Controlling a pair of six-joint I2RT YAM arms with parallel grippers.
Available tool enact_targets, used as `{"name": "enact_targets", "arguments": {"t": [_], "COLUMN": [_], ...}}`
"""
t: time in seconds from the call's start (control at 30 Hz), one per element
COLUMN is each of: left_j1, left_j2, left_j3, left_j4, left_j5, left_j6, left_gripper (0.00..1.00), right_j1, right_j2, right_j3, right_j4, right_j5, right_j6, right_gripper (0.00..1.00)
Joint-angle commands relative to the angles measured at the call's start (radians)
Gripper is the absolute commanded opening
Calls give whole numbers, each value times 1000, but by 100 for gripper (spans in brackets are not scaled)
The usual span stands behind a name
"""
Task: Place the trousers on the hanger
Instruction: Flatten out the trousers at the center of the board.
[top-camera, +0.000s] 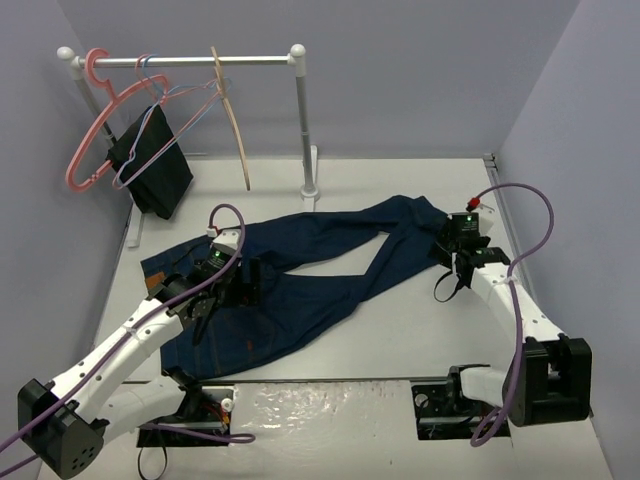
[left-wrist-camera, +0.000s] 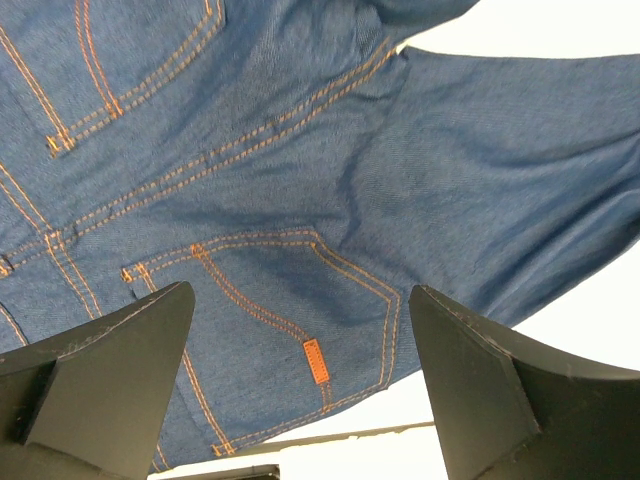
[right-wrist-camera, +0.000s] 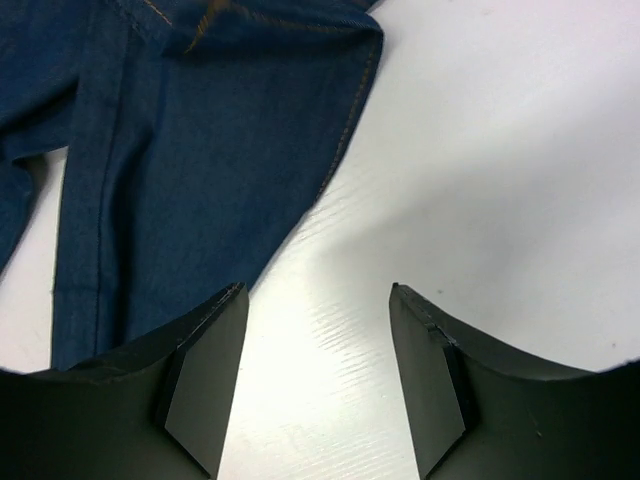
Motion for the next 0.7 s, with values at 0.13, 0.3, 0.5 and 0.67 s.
{"name": "enact_targets", "arguments": {"t": [0.13,0.3,0.5,0.67], "left_j1": [8,9,11,12], "left_j2": [-1,-9,-24,-31], "left_j3": [33,28,3,-32], "left_j4": [8,-23,-36,-37], "left_j5": [-10,-27,-23,-35], "left_j6": [-1,-11,-31,-51], "left_gripper": [87,87,87,87], "right_j1": [193,210,238,251], "right_j2": [89,271,458,572], "right_j3": [180,279,420,506], "right_j4": [53,57,62,65], "right_j5": [183,205,216,220], "right_j6": [45,103,155,181], "right_gripper": [53,53,52,49]}}
